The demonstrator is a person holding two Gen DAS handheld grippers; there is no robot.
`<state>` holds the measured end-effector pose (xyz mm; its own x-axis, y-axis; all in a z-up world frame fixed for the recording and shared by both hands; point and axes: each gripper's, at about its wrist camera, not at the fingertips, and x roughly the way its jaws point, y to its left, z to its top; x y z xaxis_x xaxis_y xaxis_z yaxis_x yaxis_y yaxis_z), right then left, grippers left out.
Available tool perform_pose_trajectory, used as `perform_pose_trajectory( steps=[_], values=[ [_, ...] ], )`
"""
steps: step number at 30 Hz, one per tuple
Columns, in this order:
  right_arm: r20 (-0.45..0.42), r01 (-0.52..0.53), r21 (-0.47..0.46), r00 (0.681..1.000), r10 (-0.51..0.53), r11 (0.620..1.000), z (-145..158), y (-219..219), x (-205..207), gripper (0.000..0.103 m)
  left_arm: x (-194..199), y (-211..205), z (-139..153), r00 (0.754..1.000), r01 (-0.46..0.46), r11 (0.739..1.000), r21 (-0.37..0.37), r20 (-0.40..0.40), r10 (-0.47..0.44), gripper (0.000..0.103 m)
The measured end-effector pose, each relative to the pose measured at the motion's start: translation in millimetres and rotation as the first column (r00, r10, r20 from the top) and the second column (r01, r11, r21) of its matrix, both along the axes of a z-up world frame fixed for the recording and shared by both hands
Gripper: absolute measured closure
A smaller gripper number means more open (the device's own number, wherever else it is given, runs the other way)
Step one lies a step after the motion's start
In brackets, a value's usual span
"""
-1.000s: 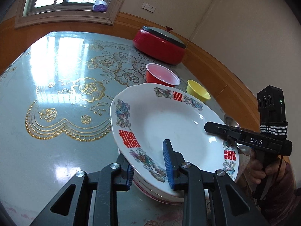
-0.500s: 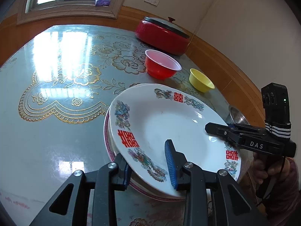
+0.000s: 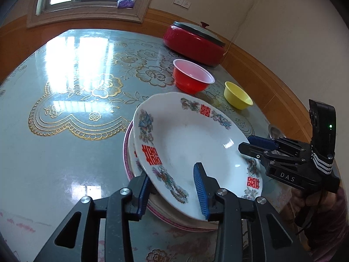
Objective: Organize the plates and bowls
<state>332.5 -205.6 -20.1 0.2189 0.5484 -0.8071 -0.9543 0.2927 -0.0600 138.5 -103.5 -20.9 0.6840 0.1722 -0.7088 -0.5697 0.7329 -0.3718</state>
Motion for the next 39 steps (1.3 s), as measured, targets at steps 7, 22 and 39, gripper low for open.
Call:
perform_pose_trajectory(
  steps=[7,22,39],
  values=[
    [-0.087,0.06,0.025,0.995,-0.057,0.998,1,-5,13,0.069,-12,4,2,0.999,-0.024,0.999,-0.029,0.029,0.025,0.065],
    [-0.343,0.16,0.011,0.928,-0.146,0.987,-26,-10,24,0.06,-36,13,-4,0.995,-0.104,0.994,-0.036,0.001,0.104,0.059],
    [-0.388,0.14,0.009,0.913,-0.125,0.99,-37,2,7,0.055,-23,21,-16,0.996,-0.077,0.996,-0.042,-0.038,0.075,0.056]
  ],
)
